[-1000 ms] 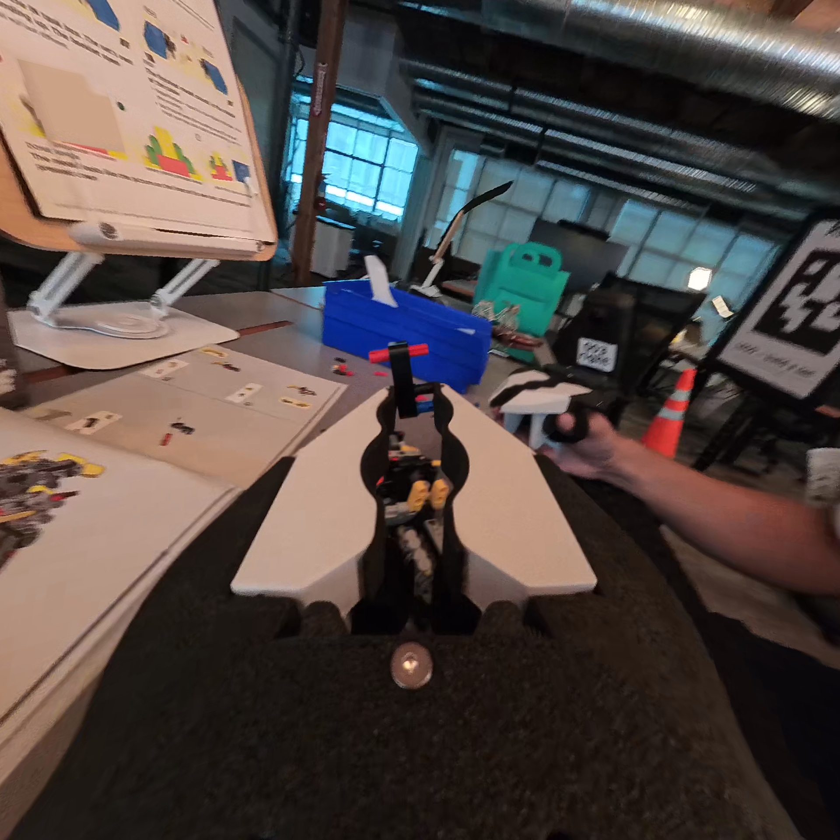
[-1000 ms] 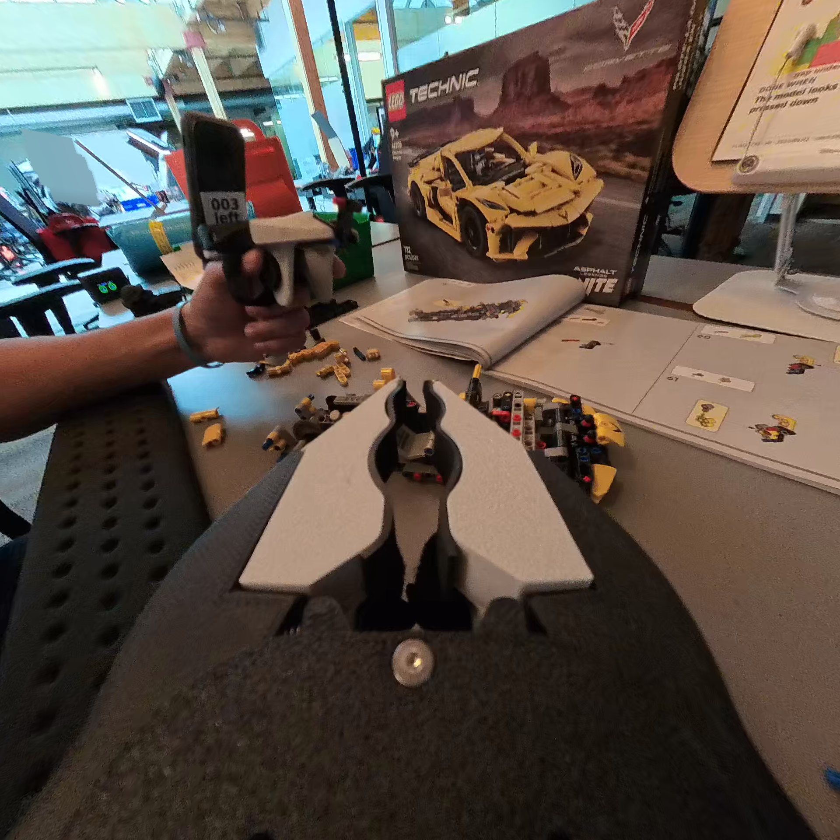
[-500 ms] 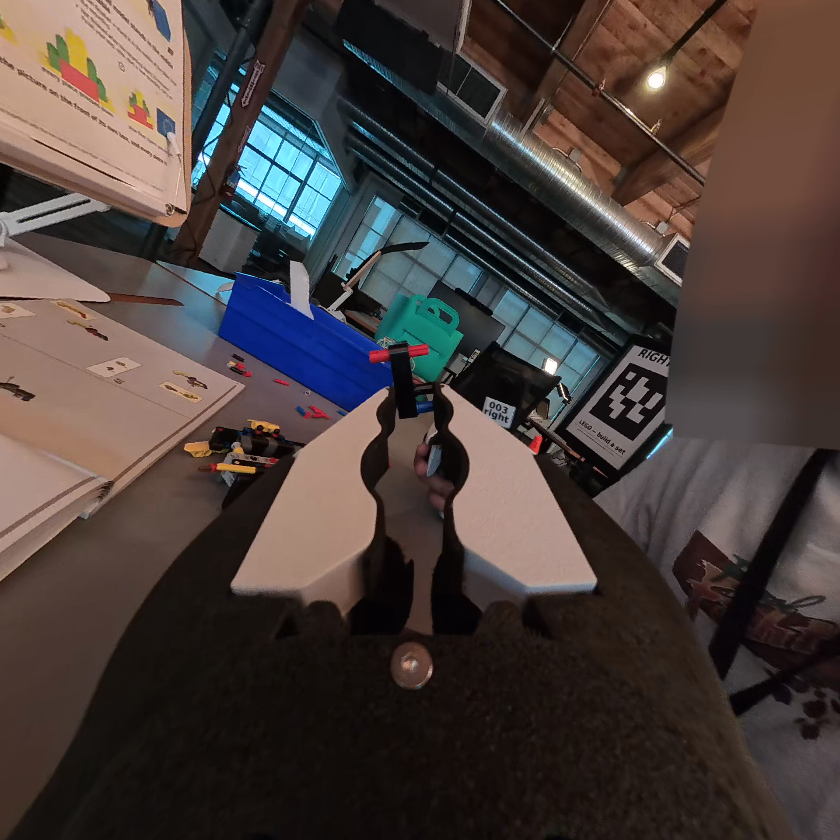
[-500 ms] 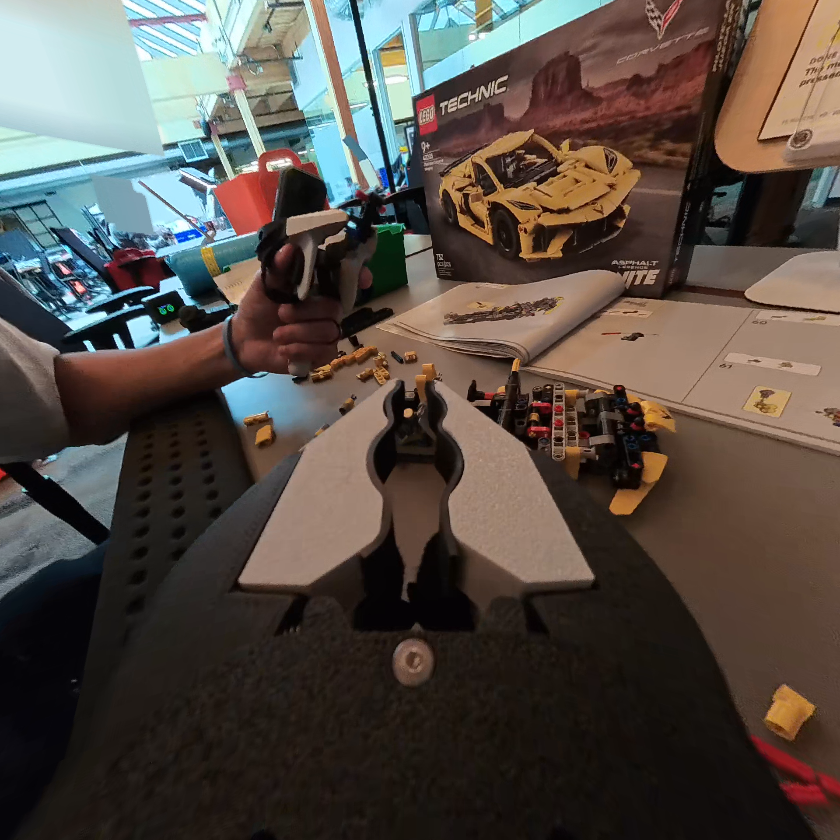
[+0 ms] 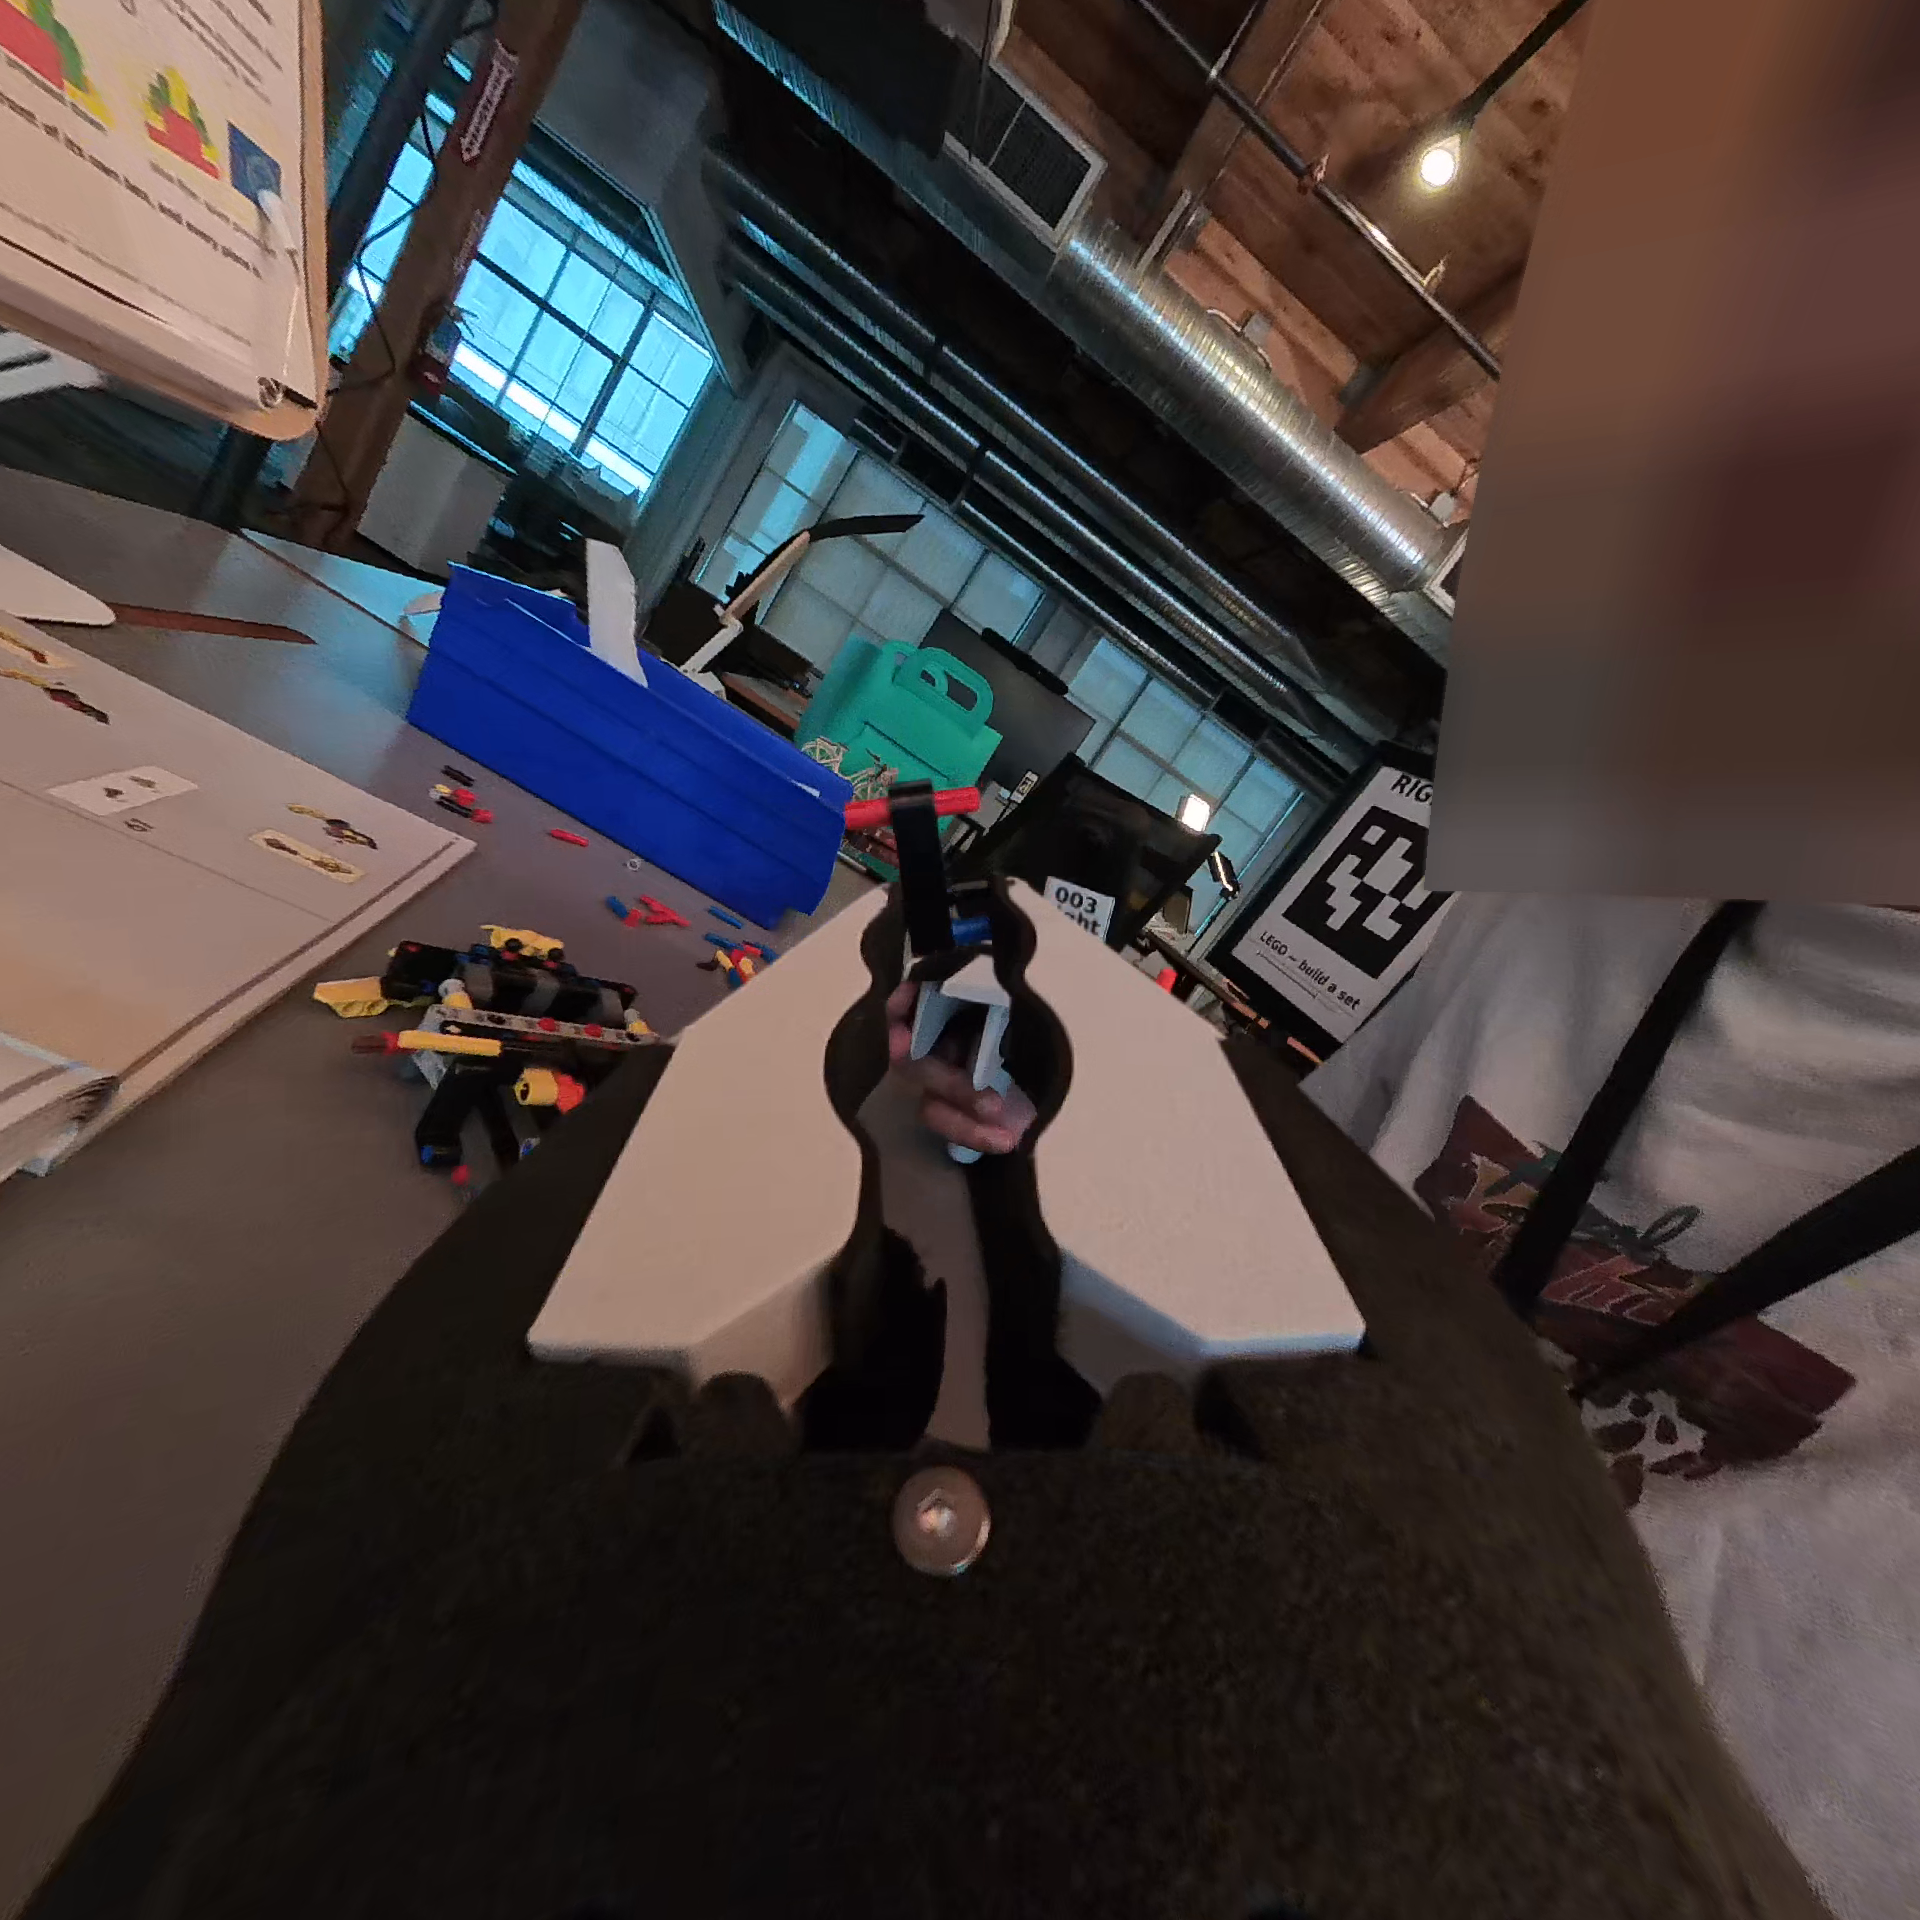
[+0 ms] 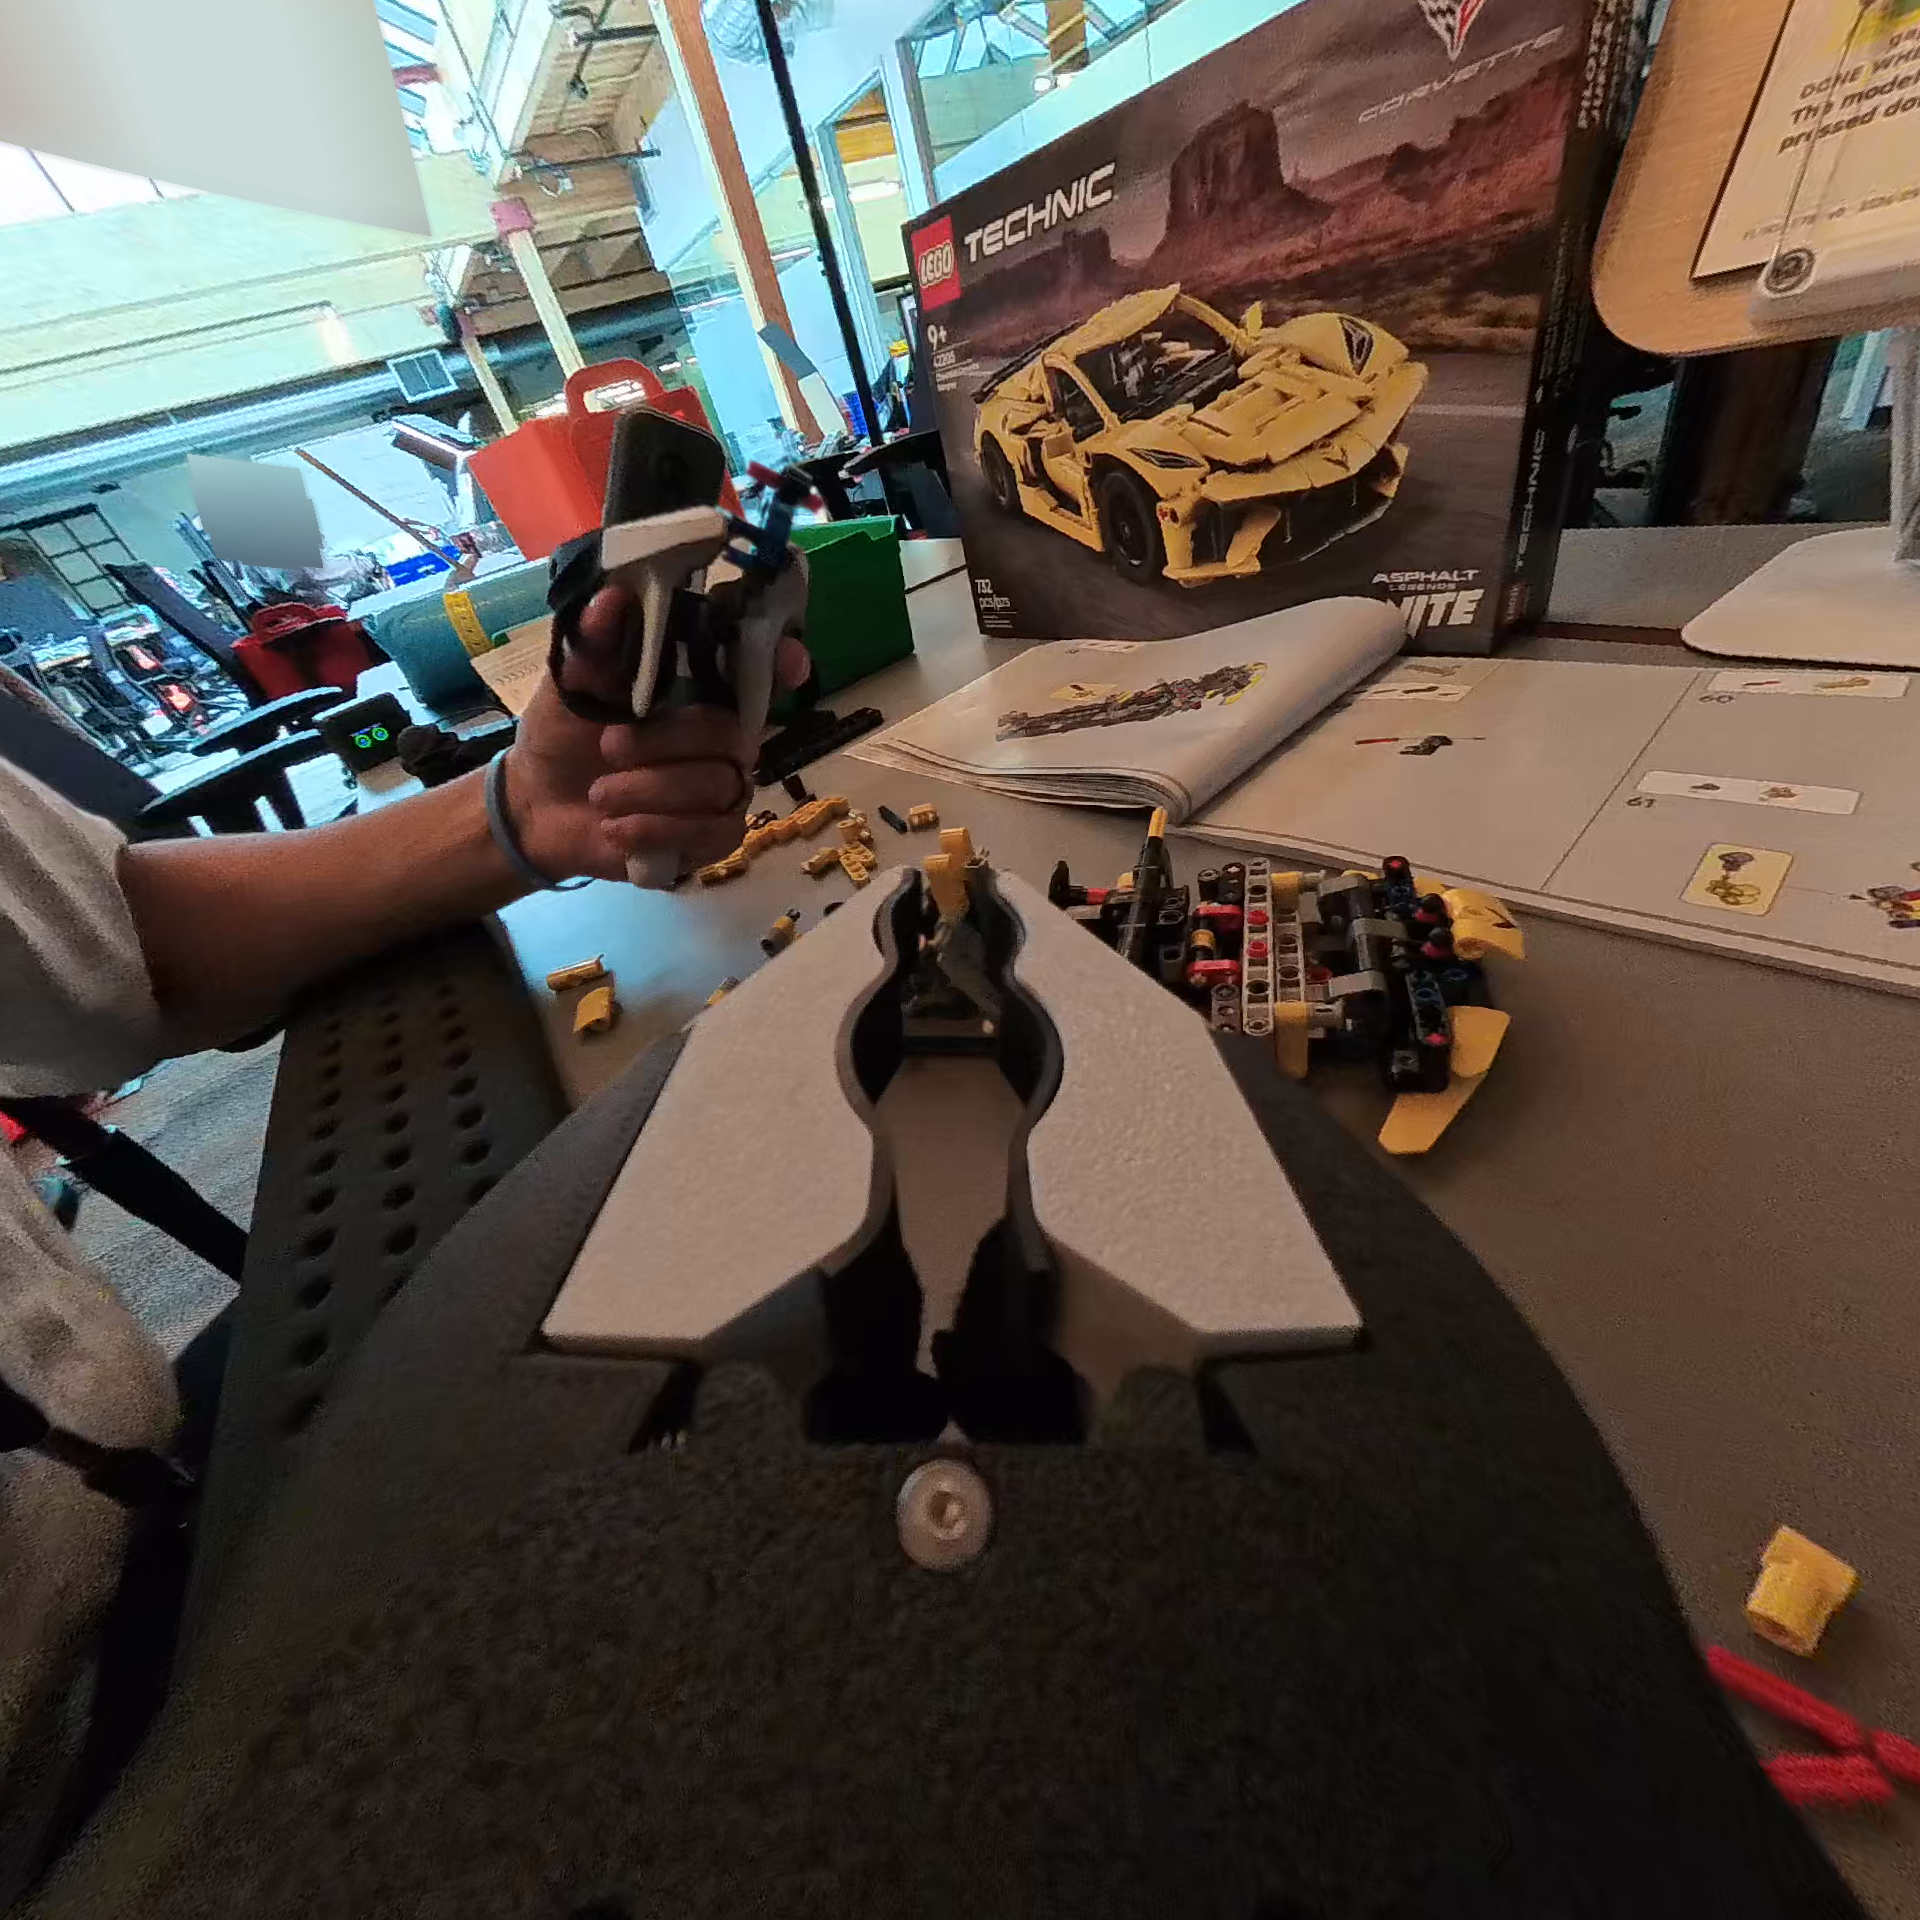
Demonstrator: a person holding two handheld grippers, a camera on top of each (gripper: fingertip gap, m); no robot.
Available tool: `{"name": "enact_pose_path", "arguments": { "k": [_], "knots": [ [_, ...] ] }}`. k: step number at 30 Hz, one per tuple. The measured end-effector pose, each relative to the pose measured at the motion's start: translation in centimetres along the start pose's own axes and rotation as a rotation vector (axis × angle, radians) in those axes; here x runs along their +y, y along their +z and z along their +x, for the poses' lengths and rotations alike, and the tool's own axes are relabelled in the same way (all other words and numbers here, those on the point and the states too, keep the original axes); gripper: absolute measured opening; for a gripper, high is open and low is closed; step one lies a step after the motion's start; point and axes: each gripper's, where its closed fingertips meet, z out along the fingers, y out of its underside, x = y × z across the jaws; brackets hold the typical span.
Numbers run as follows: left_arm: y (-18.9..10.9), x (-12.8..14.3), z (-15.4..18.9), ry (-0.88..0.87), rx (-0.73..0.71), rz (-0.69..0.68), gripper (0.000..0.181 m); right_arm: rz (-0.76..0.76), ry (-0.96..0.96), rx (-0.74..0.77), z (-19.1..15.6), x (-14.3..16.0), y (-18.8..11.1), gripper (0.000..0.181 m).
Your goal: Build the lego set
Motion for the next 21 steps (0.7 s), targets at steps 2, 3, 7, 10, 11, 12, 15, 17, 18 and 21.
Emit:
{"name": "enact_pose_path", "arguments": {
  "k": [2,3,7,10,11,12,15,17,18,21],
  "knots": [
    [0.0,0.2,0.1,-0.001,0.004,-0.003,0.017,0.0,-0.001,-0.012,-0.2,0.0,0.0,0.009],
    [0.0,0.2,0.0,-0.005,0.001,-0.004,0.017,-0.001,-0.006,-0.016,-0.3,0.0,0.0,0.01],
    [-0.1,0.1,-0.9,0.031,-0.047,-0.012,0.017,-0.008,0.001,-0.025,-0.3,0.1,0.2,0.009],
    [-0.1,0.2,-1.3,0.062,-0.078,-0.018,0.017,0.008,0.05,-0.028,0.2,-0.2,0.1,0.009],
    [-0.2,0.1,-1.1,0.066,-0.075,-0.014,0.017,0.013,0.072,-0.029,0.4,-0.3,0.1,0.009],
    [-0.2,-0.1,-1.0,0.066,-0.07,-0.007,0.017,0.021,0.092,-0.031,0.5,-0.5,0.0,0.009],
    [-0.4,-0.4,-1.0,0.07,-0.073,0.005,0.017,0.068,0.133,-0.022,1.1,-1.1,-0.6,0.009],
    [-0.3,-0.2,-1.2,0.079,-0.081,-0.011,0.017,0.075,0.151,-0.019,1.3,-1.2,-0.7,0.008],
    [-0.2,-0.1,-1.1,0.085,-0.081,-0.019,0.017,0.073,0.16,-0.02,1.4,-1.2,-0.7,0.008],
    [0.1,0.4,-0.7,0.098,-0.07,-0.039,0.017,0.071,0.157,-0.016,1.4,-1.1,-0.7,0.009]
  ]
}}
